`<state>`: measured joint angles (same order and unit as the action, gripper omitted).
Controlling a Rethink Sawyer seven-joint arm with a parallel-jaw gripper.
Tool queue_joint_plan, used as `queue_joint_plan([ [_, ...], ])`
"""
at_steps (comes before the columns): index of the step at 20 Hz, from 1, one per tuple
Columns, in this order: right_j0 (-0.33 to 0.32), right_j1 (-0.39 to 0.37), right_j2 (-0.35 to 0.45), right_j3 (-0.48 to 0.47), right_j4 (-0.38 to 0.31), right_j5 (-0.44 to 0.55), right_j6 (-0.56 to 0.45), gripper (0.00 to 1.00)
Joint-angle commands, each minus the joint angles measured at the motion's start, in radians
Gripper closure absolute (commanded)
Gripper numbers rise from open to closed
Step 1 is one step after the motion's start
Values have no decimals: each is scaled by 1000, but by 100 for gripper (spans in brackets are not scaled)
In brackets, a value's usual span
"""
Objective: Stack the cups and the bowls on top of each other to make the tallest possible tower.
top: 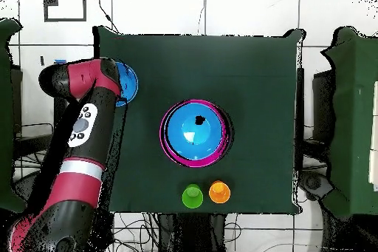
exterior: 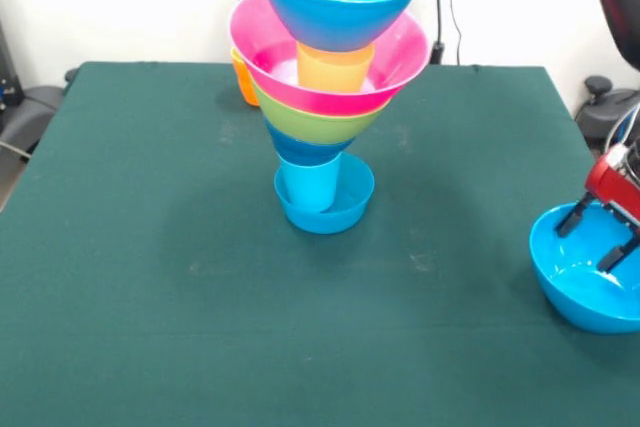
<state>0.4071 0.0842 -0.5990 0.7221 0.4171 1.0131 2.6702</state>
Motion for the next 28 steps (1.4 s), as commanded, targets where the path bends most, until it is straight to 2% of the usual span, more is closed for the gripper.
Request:
queue_joint_plan([
  [1, 40, 81, 84, -32, 27, -46, 236, 0],
  [9, 57, 87, 77, 3, 30, -73, 232, 0],
  [20, 62, -78, 39, 274, -55, -133, 122, 0],
  [28, 39, -117, 7, 356, -92, -198, 67, 0],
])
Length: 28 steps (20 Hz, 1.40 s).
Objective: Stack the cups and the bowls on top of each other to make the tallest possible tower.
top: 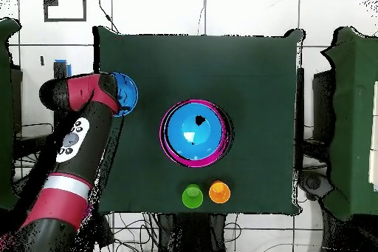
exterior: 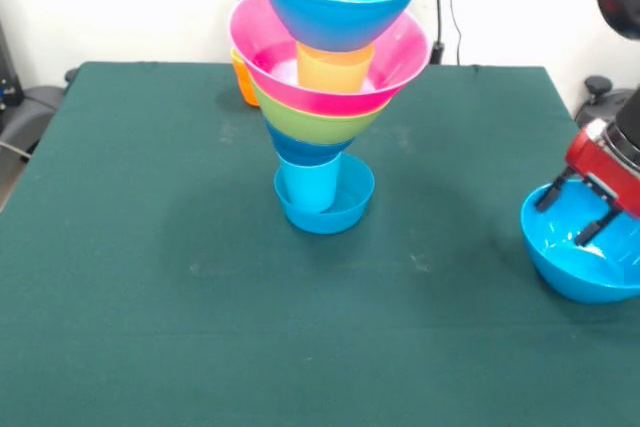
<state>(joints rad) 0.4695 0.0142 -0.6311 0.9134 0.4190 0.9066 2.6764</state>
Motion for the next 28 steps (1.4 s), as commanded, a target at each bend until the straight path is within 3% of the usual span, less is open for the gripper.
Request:
queue_joint_plan([
  [1, -27, -47, 38, 166, -96, -99, 58, 0],
  [10, -42, -39, 60, 182, -105, -149, 46, 0],
  [17, -36, 35, 84, 95, -66, -149, 92, 0],
  [28, -31, 53, 98, 67, -53, -144, 94, 0],
])
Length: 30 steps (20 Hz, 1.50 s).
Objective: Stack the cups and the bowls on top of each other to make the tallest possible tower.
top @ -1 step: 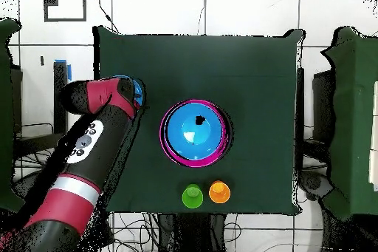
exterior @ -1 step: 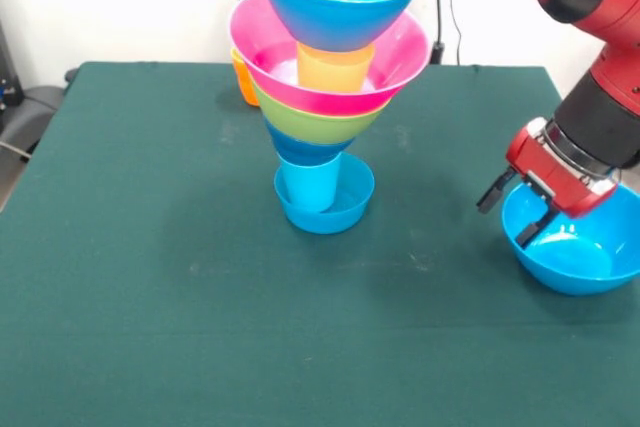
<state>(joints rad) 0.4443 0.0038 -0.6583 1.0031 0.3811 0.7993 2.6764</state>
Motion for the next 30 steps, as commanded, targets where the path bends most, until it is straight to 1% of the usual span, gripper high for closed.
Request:
queue_joint_plan([
  [1, -9, 58, 128, -17, -18, -40, 83, 0],
  [7, -28, 16, 147, 19, -35, -49, 15, 0],
  [12, -33, 3, 151, 24, -39, -31, 0, 0],
  [13, -35, -1, 156, 25, -39, -30, -6, 100],
  [17, -43, -7, 170, 25, -35, -25, -22, 100],
  [23, -43, -13, 169, 29, -38, -35, -12, 100],
  [30, -32, -24, 155, 28, -45, -18, -4, 100],
])
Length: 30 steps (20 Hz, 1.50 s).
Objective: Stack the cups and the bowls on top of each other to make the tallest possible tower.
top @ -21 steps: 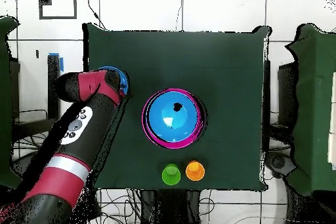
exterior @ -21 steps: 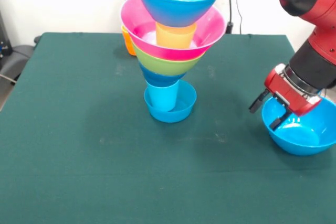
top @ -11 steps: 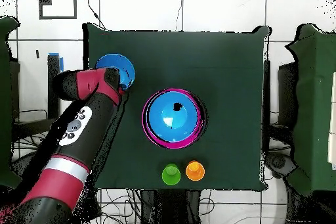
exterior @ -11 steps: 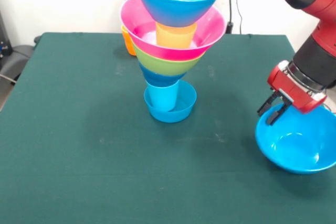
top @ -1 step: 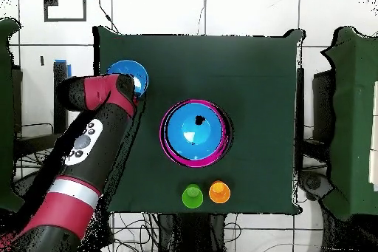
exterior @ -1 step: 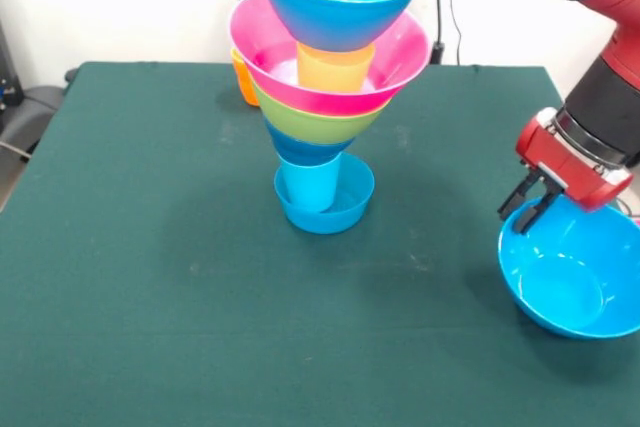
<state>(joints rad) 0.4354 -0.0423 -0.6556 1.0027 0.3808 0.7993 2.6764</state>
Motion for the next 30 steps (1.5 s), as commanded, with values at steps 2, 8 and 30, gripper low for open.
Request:
queue_joint_plan([
  [2, -22, 10, 143, 32, -50, -3, -9, 100],
  [8, -13, -78, 101, 27, -76, 114, -61, 100],
  [30, -66, -289, 62, -196, -184, 435, -204, 100],
])
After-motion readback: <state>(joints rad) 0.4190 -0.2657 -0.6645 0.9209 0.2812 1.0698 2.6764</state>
